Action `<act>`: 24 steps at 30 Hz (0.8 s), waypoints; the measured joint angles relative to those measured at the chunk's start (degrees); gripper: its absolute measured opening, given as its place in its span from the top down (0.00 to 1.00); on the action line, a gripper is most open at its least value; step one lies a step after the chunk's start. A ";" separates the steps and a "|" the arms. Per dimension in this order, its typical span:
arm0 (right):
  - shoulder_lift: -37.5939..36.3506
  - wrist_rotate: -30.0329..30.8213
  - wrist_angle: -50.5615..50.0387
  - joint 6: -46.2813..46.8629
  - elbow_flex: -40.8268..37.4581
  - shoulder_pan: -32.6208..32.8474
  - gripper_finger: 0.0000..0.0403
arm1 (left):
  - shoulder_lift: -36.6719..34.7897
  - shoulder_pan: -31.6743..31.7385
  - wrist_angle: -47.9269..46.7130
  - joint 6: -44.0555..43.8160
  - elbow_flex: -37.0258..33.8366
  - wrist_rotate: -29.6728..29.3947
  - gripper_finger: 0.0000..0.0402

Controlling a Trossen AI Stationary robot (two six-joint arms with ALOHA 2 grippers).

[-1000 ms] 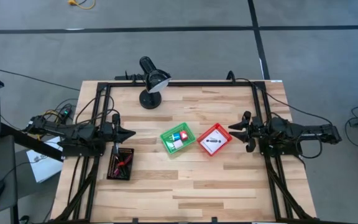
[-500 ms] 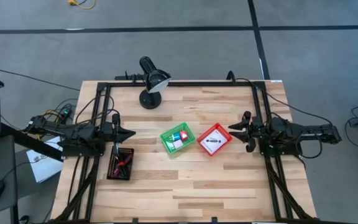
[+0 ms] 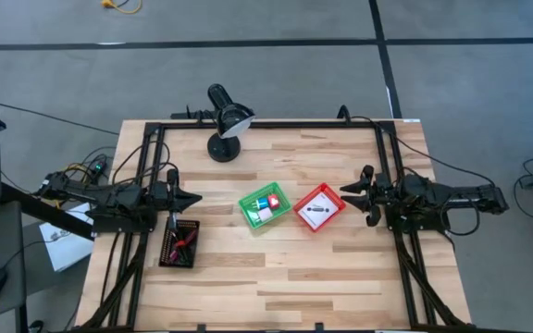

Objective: Pick and place items into bin
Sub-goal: Return to Home Position

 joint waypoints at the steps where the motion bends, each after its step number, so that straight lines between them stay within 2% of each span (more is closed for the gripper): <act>1: 0.02 -0.01 0.00 0.00 0.00 0.00 0.67 | 0.00 0.00 0.00 -0.03 0.01 0.00 1.00; 24: 0.02 -0.02 -0.01 0.00 -0.02 -0.01 0.66 | 0.00 0.00 0.00 -0.17 0.02 0.00 1.00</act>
